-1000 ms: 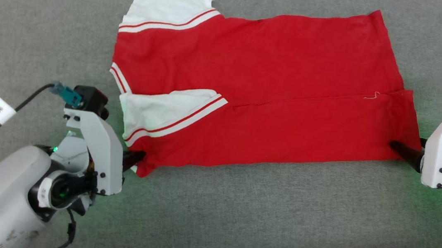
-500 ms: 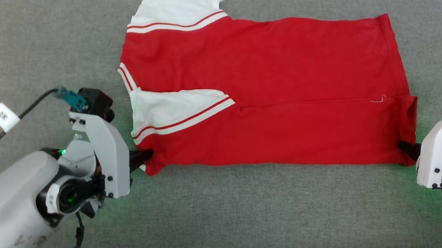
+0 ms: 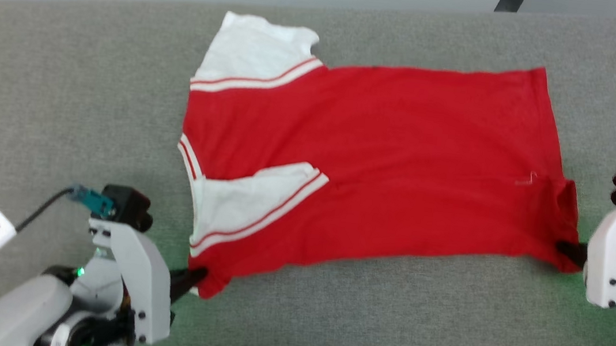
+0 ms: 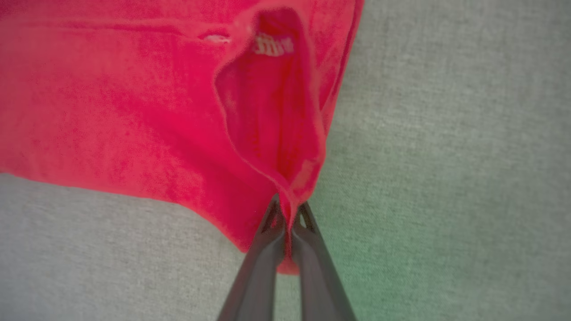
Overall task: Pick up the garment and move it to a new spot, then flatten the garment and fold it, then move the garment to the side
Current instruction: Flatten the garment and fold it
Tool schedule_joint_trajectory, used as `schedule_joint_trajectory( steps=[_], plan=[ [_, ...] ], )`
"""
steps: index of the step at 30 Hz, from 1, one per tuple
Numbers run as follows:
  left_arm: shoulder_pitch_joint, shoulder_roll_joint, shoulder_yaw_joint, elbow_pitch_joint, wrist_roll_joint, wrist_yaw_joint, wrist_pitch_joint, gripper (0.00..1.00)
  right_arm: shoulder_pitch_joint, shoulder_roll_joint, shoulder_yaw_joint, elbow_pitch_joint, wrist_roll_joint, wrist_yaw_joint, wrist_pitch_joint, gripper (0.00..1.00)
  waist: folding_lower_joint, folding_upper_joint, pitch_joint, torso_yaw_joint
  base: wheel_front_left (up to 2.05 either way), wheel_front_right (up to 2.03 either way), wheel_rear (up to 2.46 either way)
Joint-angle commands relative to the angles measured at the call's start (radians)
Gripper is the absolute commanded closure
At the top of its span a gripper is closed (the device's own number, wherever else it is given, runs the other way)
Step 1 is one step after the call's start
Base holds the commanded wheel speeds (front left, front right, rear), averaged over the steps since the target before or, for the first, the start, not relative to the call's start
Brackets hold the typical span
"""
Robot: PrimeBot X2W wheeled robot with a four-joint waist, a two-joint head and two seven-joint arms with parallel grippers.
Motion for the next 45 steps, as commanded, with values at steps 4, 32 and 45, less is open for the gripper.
schedule_joint_trajectory(
  steps=[4,32,45],
  plan=[
    [0.058,0.022,0.001,-0.06,-0.008,0.021,-0.021,1.0,0.062,-0.046,-0.001,-0.046,0.018,-0.001,0.016,1.0,0.0,-0.0001,-0.024,0.016,0.0,0.0,0.0],
    [0.162,-0.001,0.227,-0.069,0.079,0.102,-0.503,0.0,0.212,0.119,-0.413,-0.178,-0.327,-0.001,-0.543,0.0,0.0,-0.0001,-0.085,0.012,0.0,0.0,0.0],
    [-0.253,0.004,0.169,0.246,0.264,-0.086,-0.47,0.0,0.138,0.356,-0.44,-0.123,-0.45,-0.001,-0.768,0.0,0.0,-0.0001,-0.001,-0.143,0.0,0.0,0.0]
  ],
)
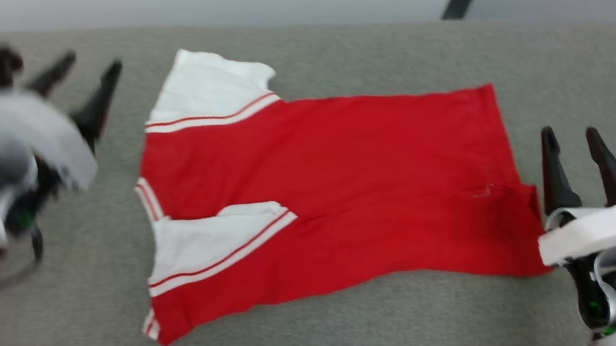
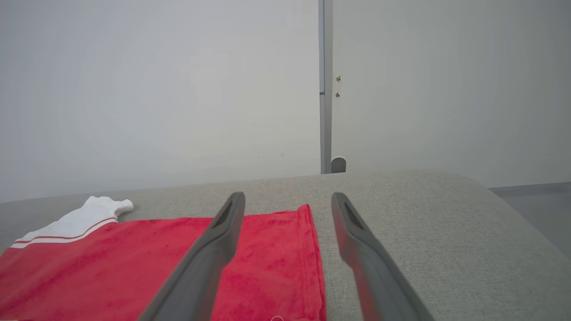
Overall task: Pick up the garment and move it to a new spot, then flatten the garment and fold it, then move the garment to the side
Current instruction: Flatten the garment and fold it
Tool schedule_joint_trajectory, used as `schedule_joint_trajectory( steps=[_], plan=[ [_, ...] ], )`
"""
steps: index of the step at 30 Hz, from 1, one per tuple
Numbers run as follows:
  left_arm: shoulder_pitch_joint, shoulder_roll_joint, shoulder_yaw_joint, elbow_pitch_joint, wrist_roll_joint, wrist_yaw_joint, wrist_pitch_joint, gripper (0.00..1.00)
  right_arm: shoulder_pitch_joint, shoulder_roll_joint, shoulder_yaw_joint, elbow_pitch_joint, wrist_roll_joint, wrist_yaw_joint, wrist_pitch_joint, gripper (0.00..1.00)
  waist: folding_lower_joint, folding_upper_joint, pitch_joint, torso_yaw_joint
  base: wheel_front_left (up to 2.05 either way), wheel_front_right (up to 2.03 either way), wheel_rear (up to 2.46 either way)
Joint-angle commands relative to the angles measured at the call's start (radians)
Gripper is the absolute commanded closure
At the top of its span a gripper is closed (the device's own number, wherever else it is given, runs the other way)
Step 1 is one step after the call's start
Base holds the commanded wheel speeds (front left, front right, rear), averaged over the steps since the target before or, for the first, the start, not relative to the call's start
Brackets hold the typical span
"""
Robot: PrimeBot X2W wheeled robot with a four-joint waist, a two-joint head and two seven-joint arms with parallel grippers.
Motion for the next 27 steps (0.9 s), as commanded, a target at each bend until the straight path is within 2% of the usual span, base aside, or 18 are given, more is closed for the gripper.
schedule_joint_trajectory(
  steps=[1,2,6,11,14,22,27],
  plan=[
    [-0.069,-0.01,-0.001,0.046,0.007,-0.02,0.022,0.0,-0.023,0.01,0.014,-0.002,0.001,-0.001,-0.009,0.0,0.0,0.0,0.054,-0.068,0.0,0.0,0.0],
    [-0.069,-0.01,-0.001,0.046,0.007,-0.02,0.022,0.0,-0.023,0.01,0.014,-0.002,0.001,-0.001,-0.009,0.0,0.0,0.0,0.054,-0.068,0.0,0.0,0.0],
    [-0.236,-0.033,-0.027,0.222,0.029,-0.08,0.109,0.0,-0.055,0.027,0.046,-0.004,0.012,-0.001,-0.017,0.0,0.0,0.0,0.099,-0.125,0.0,0.0,0.0],
    [-0.409,-0.048,-0.093,0.439,0.052,-0.16,0.284,0.0,-0.088,0.035,0.083,0.001,0.024,-0.001,-0.012,0.0,0.0,0.0,0.151,-0.187,0.0,0.0,0.0],
    [-0.484,-0.048,-0.114,0.545,0.052,-0.189,0.381,0.0,-0.106,0.035,0.105,0.003,0.038,-0.001,-0.011,0.0,0.0,0.0,0.18,-0.223,0.0,0.0,0.0],
    [-0.606,-0.046,-0.158,0.733,0.023,-0.22,0.666,0.0,-0.135,0.031,0.16,0.016,0.068,-0.001,-0.02,0.0,0.0,0.0,0.233,-0.283,0.0,0.0,0.0],
    [-0.647,-0.046,-0.181,0.774,0.025,-0.23,0.752,0.0,-0.139,0.019,0.176,0.027,0.085,-0.001,-0.026,0.0,0.0,0.0,0.245,-0.291,0.0,0.0,0.0]
  ],
)
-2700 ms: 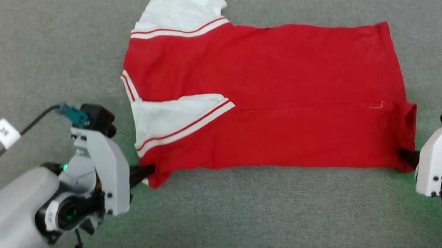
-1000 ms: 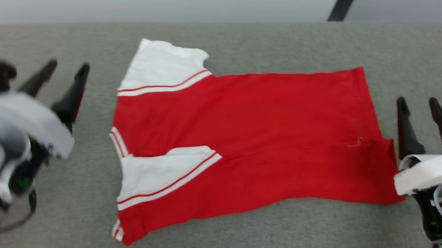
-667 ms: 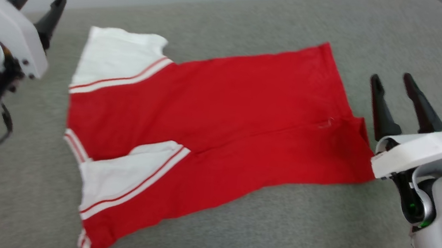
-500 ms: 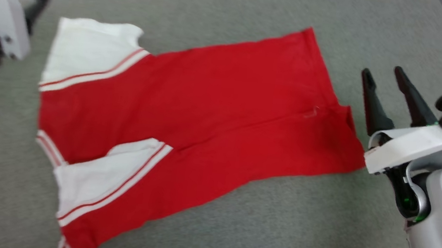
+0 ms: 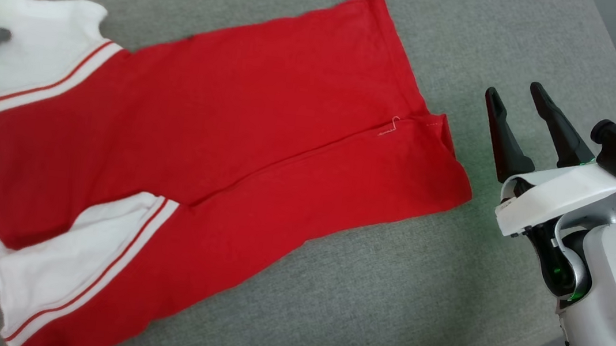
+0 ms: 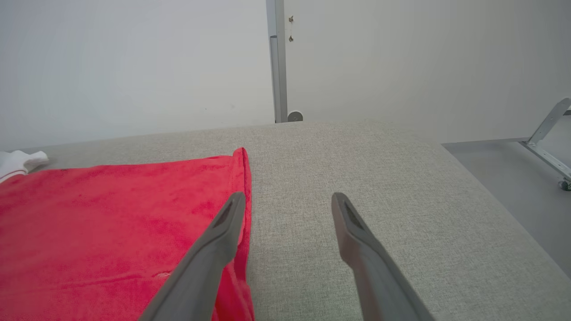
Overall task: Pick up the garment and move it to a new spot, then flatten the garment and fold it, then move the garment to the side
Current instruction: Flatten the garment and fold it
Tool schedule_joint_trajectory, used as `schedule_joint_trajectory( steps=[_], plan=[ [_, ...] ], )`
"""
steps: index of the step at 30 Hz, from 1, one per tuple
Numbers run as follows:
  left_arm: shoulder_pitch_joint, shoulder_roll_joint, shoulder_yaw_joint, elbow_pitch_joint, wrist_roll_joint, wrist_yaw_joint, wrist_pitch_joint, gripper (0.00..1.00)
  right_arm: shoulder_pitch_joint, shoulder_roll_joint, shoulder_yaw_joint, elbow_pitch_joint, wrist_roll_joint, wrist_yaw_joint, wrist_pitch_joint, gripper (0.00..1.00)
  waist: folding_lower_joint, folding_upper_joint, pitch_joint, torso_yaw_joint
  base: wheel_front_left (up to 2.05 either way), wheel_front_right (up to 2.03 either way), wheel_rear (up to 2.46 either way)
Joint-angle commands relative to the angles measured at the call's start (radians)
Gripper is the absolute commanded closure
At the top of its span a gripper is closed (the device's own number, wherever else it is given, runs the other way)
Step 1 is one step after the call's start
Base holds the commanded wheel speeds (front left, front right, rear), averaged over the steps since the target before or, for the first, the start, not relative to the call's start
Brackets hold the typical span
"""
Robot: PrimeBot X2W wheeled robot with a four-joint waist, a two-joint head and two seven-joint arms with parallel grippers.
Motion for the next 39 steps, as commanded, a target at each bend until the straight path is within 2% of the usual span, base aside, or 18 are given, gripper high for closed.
schedule_joint_trajectory(
  steps=[1,5,8,9,10,11,12,15,18,23,29,32,39],
  plan=[
    [-0.016,0.006,-0.001,0.004,0.004,-0.002,-0.005,0.0,-0.008,-0.003,0.004,0.002,0.007,-0.001,-0.007,0.0,0.0,-0.0001,0.016,-0.015,0.0,0.0,0.0],
    [-0.02,0.008,-0.019,0.028,0.017,-0.007,-0.006,0.0,-0.018,-0.006,0.016,0.008,0.018,-0.001,-0.01,0.0,0.0,-0.0001,0.02,-0.018,0.0,0.0,0.0],
    [-0.001,-0.016,-0.025,0.039,-0.005,-0.012,0.025,0.0,-0.021,-0.012,0.019,0.012,0.02,-0.001,-0.01,0.0,0.0,-0.0001,0.02,-0.014,0.0,0.0,0.0],
    [-0.002,-0.022,-0.025,0.039,-0.012,-0.013,0.03,0.21,-0.021,-0.015,0.018,0.013,0.023,-0.001,-0.01,0.0,0.0,-0.0001,0.021,-0.011,0.0,0.0,0.0],
    [-0.002,-0.027,-0.027,0.038,-0.013,-0.014,0.028,0.49,-0.022,-0.018,0.018,0.014,0.026,-0.001,-0.008,0.0,0.0,-0.0001,0.02,-0.008,0.0,0.0,0.0],
    [-0.001,-0.033,-0.027,0.035,-0.02,-0.016,0.027,0.89,-0.027,-0.021,0.02,0.014,0.028,-0.001,-0.003,0.0,0.0,-0.0001,0.02,-0.004,0.0,0.0,0.0],
    [0.0,-0.038,-0.027,0.032,-0.024,-0.016,0.027,1.0,-0.031,-0.025,0.023,0.012,0.029,-0.001,0.001,0.0,0.0,-0.0001,0.019,0.0,0.0,0.0,0.0],
    [-0.008,-0.041,-0.036,0.022,-0.021,-0.016,0.004,1.0,-0.056,-0.037,0.041,0.002,0.039,-0.001,0.031,0.0,0.0,-0.0001,0.022,0.013,0.0,0.0,0.0],
    [-0.019,-0.05,-0.046,0.012,-0.021,-0.016,-0.01,1.0,-0.099,-0.056,0.086,-0.01,0.051,-0.001,0.112,0.0,0.0,-0.0001,0.026,0.033,0.0,0.0,0.0],
    [-0.041,-0.066,-0.07,-0.03,-0.031,-0.017,-0.026,1.0,-0.228,-0.102,0.189,-0.015,0.085,-0.001,0.331,0.0,0.0,-0.0001,0.039,0.073,0.0,0.0,0.0],
    [-0.046,-0.097,-0.106,-0.081,-0.052,-0.017,-0.054,1.0,-0.414,-0.142,0.304,0.074,0.17,-0.001,0.628,0.0,0.0,-0.0001,0.055,0.131,0.0,0.0,0.0],
    [-0.071,-0.107,-0.126,-0.109,-0.059,-0.017,-0.062,1.0,-0.499,-0.139,0.302,0.156,0.205,-0.001,0.687,0.0,0.0,-0.0001,0.08,0.161,0.0,0.0,0.0],
    [-0.119,-0.115,-0.178,-0.156,-0.071,-0.016,-0.077,1.0,-0.631,-0.111,0.338,0.355,0.217,-0.001,0.746,0.0,0.0,-0.0001,0.131,0.206,0.0,0.0,0.0]
  ],
)
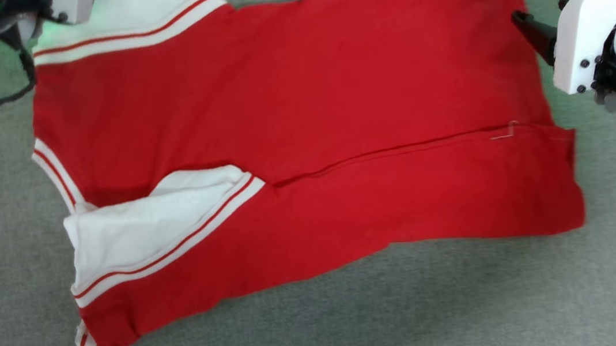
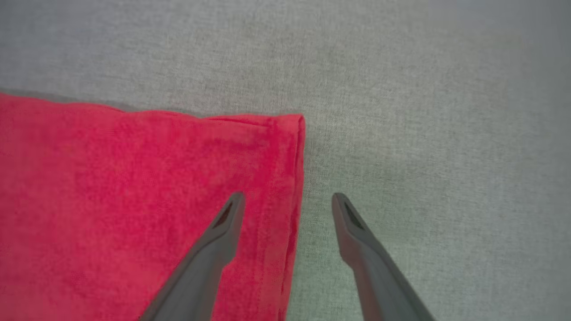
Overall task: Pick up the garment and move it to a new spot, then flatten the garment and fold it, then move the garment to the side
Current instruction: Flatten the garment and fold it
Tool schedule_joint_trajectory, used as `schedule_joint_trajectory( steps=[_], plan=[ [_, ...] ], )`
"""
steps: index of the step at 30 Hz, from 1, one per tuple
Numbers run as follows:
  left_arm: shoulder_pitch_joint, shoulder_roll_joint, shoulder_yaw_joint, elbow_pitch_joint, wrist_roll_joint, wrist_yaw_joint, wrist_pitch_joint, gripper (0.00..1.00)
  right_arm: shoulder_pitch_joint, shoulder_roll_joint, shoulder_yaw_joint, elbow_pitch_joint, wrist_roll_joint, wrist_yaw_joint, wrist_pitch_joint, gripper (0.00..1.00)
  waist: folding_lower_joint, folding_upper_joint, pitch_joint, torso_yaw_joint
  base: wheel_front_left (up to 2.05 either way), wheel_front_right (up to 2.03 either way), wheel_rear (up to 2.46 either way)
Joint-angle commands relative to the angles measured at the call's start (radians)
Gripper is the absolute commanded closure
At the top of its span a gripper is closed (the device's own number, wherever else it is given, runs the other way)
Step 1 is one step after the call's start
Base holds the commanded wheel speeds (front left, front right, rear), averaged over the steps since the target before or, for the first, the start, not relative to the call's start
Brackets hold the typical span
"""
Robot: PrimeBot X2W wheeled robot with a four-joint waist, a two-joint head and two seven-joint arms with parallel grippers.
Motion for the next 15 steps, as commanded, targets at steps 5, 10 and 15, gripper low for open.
schedule_joint_trajectory(
  steps=[5,10,15],
  plan=[
    [-0.03,-0.001,-0.038,-0.017,-0.017,-0.001,-0.009,1.0,-0.064,0.021,0.02,0.093,0.02,-0.001,-0.024,0.0,0.0,0.0,0.056,0.038,0.0,0.0,0.0],
    [-0.053,0.006,-0.071,-0.031,-0.033,0.0,-0.024,1.0,-0.104,0.023,0.043,0.156,0.028,-0.001,-0.052,0.0,0.0,0.0,0.079,0.045,0.0,0.0,0.0],
    [-0.063,0.011,-0.097,-0.041,-0.061,0.0,-0.046,1.0,-0.116,0.024,0.069,0.17,0.075,-0.001,-0.056,0.84,0.0,0.0,0.085,0.051,0.0,0.0,0.0]
  ],
)
